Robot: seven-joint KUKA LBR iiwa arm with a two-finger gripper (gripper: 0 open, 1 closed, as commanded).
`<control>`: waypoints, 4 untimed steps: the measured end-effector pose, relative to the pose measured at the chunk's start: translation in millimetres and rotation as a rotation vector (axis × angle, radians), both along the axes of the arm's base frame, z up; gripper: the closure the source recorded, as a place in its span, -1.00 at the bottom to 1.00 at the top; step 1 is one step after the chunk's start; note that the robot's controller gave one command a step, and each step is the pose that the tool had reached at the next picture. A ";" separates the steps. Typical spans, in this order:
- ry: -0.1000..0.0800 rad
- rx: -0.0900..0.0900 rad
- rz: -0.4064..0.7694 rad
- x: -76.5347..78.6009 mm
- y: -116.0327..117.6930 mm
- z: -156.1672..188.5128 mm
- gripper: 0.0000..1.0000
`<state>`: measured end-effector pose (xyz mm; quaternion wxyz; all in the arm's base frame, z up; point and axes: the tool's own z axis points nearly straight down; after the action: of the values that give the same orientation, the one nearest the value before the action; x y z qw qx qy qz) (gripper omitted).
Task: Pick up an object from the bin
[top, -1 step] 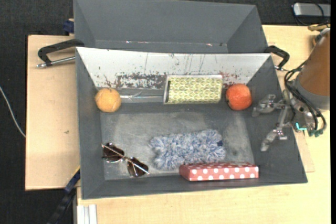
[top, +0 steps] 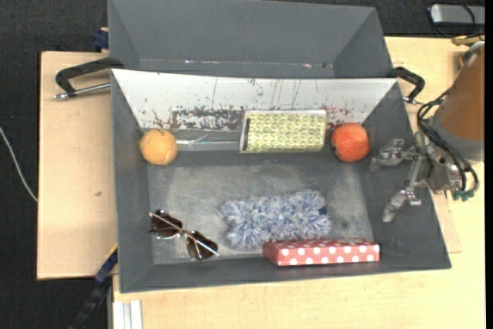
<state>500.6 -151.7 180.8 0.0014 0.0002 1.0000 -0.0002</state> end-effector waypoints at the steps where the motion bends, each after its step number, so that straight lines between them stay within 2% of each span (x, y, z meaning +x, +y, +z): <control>1: -0.004 -0.001 0.005 1.1 37.2 -69.8 -1.00; 2: -0.036 -0.006 0.211 1.5 40.1 -104.0 -1.00; 4: -0.036 -0.007 0.212 1.4 40.1 -103.8 -1.00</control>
Offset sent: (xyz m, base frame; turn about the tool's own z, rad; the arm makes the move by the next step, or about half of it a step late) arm -0.0094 0.0390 -0.1097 -0.2129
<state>502.0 -111.6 77.0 0.0194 -0.1057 0.9942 -0.0034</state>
